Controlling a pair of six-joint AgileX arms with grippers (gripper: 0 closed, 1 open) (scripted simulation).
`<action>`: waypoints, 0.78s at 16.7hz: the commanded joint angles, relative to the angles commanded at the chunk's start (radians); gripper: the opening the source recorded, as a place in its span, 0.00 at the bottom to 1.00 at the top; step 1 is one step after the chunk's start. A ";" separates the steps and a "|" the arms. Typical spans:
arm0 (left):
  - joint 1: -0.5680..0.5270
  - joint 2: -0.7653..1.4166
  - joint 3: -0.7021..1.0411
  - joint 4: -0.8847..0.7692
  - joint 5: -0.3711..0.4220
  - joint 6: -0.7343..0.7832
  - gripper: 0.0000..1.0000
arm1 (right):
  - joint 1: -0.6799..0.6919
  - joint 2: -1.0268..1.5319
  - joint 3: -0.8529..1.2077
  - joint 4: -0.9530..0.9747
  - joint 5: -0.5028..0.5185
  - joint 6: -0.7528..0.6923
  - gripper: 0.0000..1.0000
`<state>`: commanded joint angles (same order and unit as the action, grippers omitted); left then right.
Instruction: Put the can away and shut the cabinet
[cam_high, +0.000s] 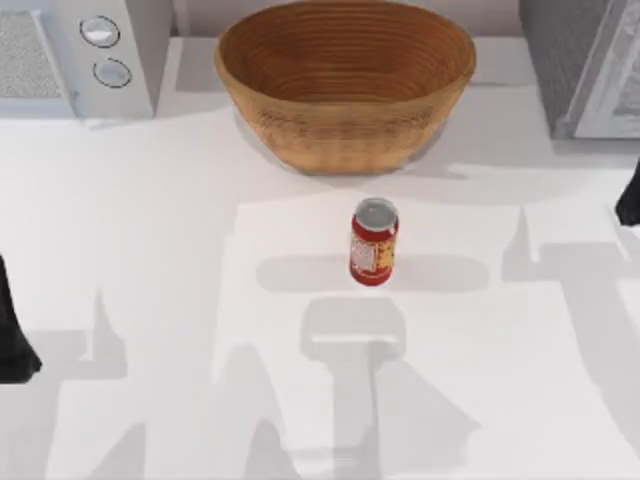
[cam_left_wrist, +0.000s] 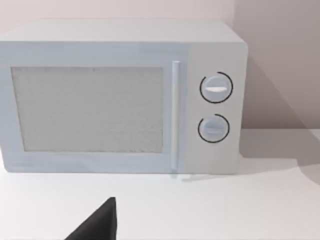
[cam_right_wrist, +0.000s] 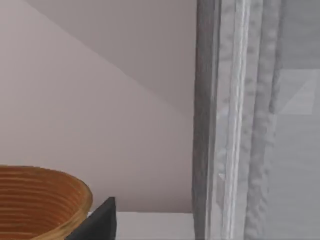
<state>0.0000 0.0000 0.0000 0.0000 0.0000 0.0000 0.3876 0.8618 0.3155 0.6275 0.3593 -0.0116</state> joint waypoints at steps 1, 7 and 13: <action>0.000 0.000 0.000 0.000 0.000 0.000 1.00 | 0.039 0.097 0.031 0.065 0.041 -0.001 1.00; 0.000 0.000 0.000 0.000 0.000 0.000 1.00 | 0.275 0.698 0.218 0.458 0.295 0.002 1.00; 0.000 0.000 0.000 0.000 0.000 0.000 1.00 | 0.479 1.239 0.380 0.803 0.522 0.012 1.00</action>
<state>0.0000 0.0000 0.0000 0.0000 0.0000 0.0000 0.8666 2.1010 0.6952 1.4304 0.8816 0.0006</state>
